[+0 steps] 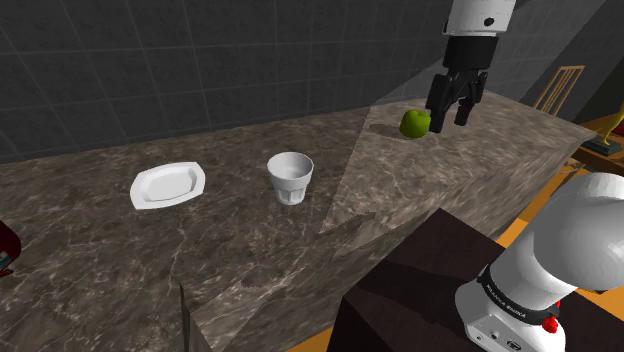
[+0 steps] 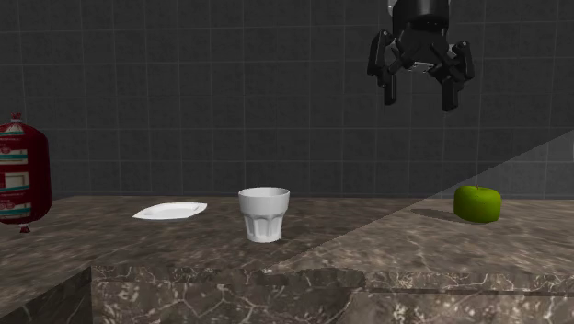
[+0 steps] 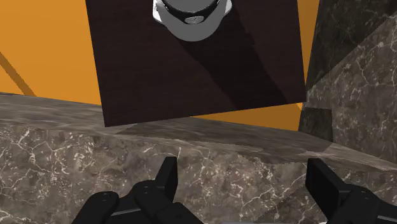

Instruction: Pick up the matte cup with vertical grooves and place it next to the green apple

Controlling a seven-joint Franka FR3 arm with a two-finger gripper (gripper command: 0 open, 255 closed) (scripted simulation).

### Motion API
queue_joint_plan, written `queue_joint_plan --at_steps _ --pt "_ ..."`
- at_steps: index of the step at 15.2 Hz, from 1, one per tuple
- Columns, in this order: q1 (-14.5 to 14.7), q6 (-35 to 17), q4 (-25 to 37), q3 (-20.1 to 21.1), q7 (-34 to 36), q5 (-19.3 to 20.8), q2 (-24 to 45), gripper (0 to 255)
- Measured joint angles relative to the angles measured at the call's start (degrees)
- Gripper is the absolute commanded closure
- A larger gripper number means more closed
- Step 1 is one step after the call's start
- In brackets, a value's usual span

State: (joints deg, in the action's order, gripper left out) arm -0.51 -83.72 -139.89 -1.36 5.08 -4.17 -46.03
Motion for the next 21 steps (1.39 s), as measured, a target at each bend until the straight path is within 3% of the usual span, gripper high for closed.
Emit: queue_joint_plan --at_steps 3,10,21 --pt "0.24 -1.85 -0.24 0.4 0.42 -0.67 1.47 0" --pt "1.86 -13.95 1.34 3.05 2.67 -4.5 14.04 0" --pt "4.08 -28.98 10.96 6.37 5.4 -8.59 36.42 0"
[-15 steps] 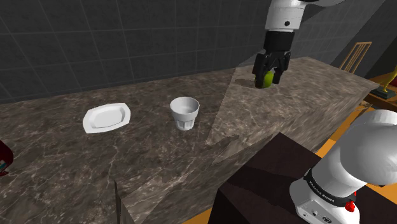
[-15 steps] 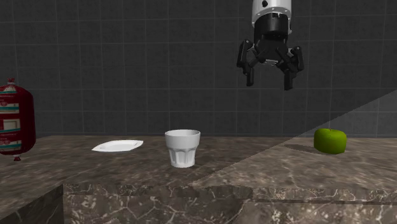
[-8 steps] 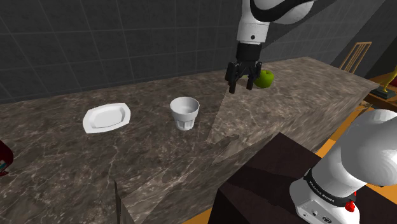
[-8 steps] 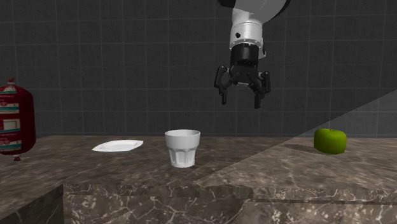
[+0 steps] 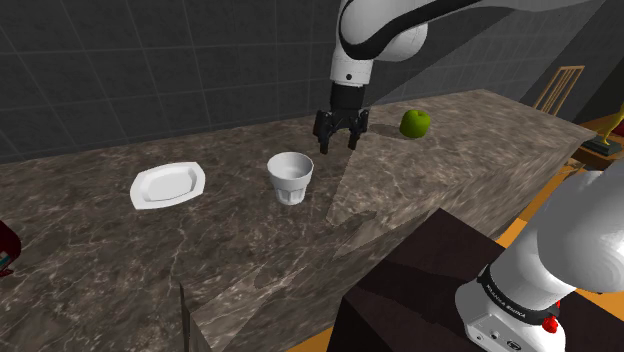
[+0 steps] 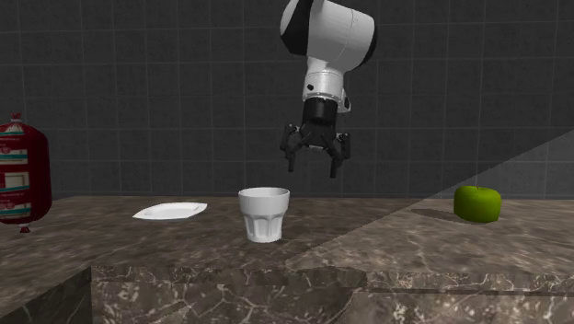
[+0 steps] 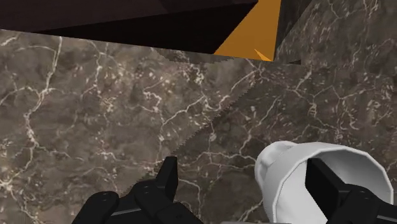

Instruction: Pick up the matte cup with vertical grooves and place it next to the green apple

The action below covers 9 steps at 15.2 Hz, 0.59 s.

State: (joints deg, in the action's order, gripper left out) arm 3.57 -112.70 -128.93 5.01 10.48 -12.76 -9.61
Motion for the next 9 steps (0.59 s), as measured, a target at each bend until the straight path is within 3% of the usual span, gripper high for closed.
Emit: queue_joint_plan --at_steps 5,9 --pt "1.02 -4.26 8.2 1.22 1.57 -0.79 11.3 0" --pt "1.37 -6.73 8.93 1.53 1.67 -1.09 14.22 0"
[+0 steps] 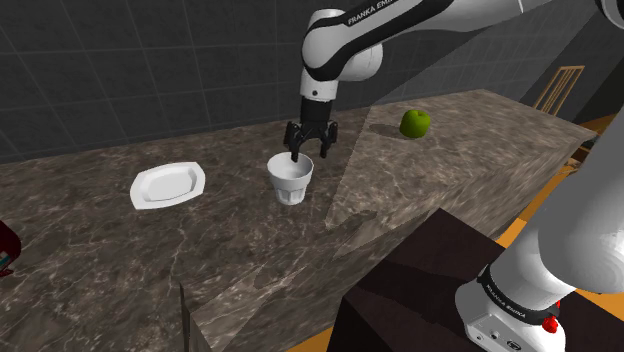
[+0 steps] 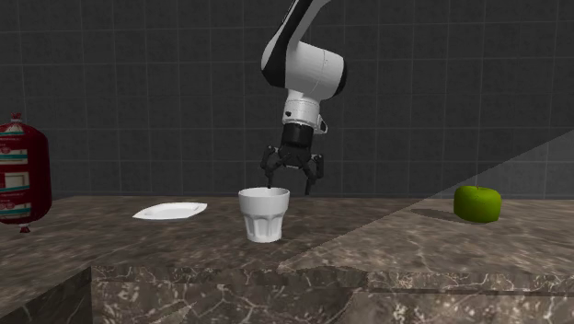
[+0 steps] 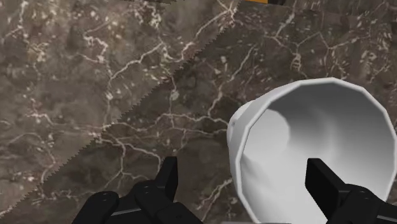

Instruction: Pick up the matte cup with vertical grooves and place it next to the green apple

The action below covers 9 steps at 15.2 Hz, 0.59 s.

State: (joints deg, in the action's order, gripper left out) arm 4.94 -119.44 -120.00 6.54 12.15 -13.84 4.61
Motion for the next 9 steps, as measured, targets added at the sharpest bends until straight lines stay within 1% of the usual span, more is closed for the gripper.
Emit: queue_joint_plan --at_steps 4,9 --pt "0.29 -3.1 -1.48 0.25 -0.26 -0.31 1.59 0" --pt "0.45 -4.11 -2.2 0.4 -0.22 -0.44 1.81 0"
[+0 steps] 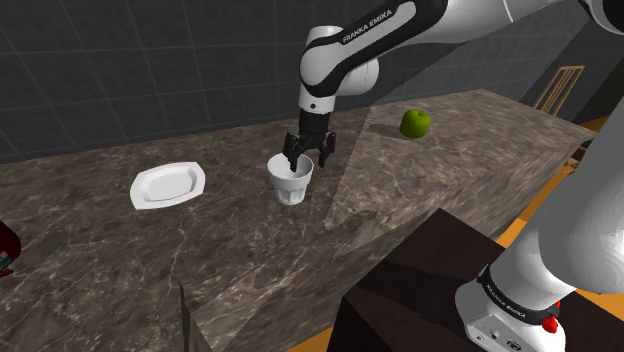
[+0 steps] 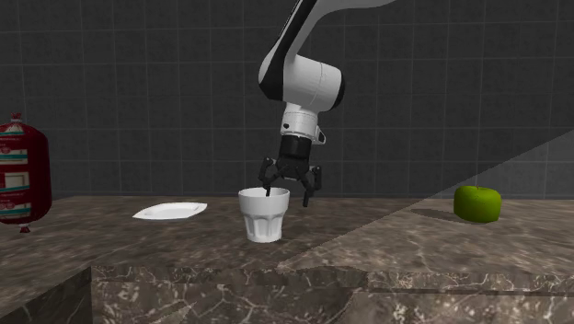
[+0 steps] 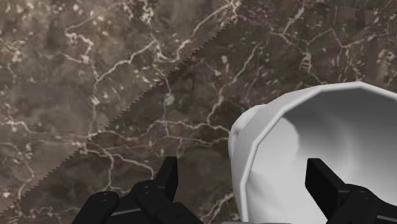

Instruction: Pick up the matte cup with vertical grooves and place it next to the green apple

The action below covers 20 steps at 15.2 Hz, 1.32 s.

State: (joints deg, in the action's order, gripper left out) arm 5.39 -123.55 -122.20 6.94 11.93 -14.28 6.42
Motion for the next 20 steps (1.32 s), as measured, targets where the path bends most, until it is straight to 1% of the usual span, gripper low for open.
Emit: queue_joint_plan --at_steps 2,3,13,20 --pt "0.0 -0.03 -0.02 0.0 0.0 0.0 0.0 0" --pt "0.0 -0.03 -0.02 0.0 0.0 0.0 0.0 255" --pt "-0.03 -0.01 0.01 -0.05 -0.01 0.02 -0.05 255" --pt "-0.12 4.16 2.05 -0.12 0.81 0.35 -2.17 255"
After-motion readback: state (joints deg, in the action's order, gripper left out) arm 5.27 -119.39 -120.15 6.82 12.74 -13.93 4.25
